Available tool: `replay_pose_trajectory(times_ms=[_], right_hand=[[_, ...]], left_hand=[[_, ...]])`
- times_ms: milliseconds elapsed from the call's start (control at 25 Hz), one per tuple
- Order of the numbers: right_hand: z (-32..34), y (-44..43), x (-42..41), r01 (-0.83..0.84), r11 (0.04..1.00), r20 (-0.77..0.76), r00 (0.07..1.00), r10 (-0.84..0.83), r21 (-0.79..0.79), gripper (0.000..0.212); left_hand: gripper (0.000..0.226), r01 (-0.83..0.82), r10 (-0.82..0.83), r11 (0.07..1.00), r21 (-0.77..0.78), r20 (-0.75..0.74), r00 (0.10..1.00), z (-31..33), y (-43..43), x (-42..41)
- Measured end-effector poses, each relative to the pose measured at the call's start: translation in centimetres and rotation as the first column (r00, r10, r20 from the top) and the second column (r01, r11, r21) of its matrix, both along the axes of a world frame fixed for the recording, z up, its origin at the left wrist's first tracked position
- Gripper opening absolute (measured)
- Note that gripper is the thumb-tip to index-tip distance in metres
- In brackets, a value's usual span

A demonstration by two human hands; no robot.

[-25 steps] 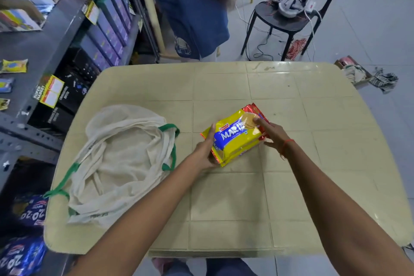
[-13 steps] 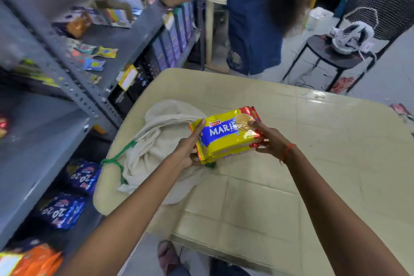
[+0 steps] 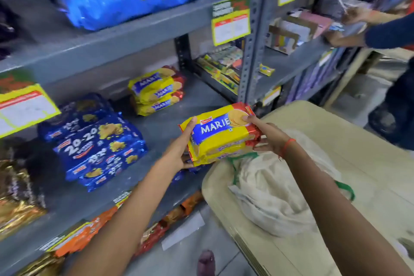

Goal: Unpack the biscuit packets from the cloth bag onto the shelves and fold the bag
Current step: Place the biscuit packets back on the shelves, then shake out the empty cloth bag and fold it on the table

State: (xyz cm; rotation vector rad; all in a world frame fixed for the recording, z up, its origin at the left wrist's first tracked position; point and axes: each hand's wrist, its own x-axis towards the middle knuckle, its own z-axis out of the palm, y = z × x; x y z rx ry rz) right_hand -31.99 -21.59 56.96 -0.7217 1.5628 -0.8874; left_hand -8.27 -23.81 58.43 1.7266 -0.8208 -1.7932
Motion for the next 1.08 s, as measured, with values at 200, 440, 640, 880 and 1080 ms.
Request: replay_pose_trajectory(times_ms=[200,440,640,880,1080], right_hand=[[0.5,-8.1,7.2,0.008,1.000,0.019,1.000,-0.007,-0.025,0.075],[-0.5,-13.9,9.4,0.142,0.985,-0.038,0.989,-0.146,-0.094,0.090],[-0.9,-15.5,9.7,0.102,0.992,-0.108,0.988,-0.111,-0.079,0.065],[0.2,-13.9,9.6,-0.026,0.999,-0.063,0.998,0.024,-0.035,0.054],[-0.2,-9.8,7.7,0.025,0.993,-0.109,0.993,-0.038,-0.113,0.052]], left_hand=[[0.068,-0.197,0.196,0.980,-0.008,-0.076,0.978,1.0,-4.7,4.8],[0.060,-0.267,0.268,0.954,-0.140,-0.010,0.963,-2.5,-11.1,4.8],[0.060,-0.339,0.344,0.928,-0.158,0.003,0.939,-1.4,-11.0,4.3],[0.061,-0.393,0.406,0.905,-0.160,0.053,0.912,-2.4,-11.4,3.9],[0.084,-0.215,0.360,0.909,-0.356,0.414,0.836,-1.5,-10.0,1.7]])
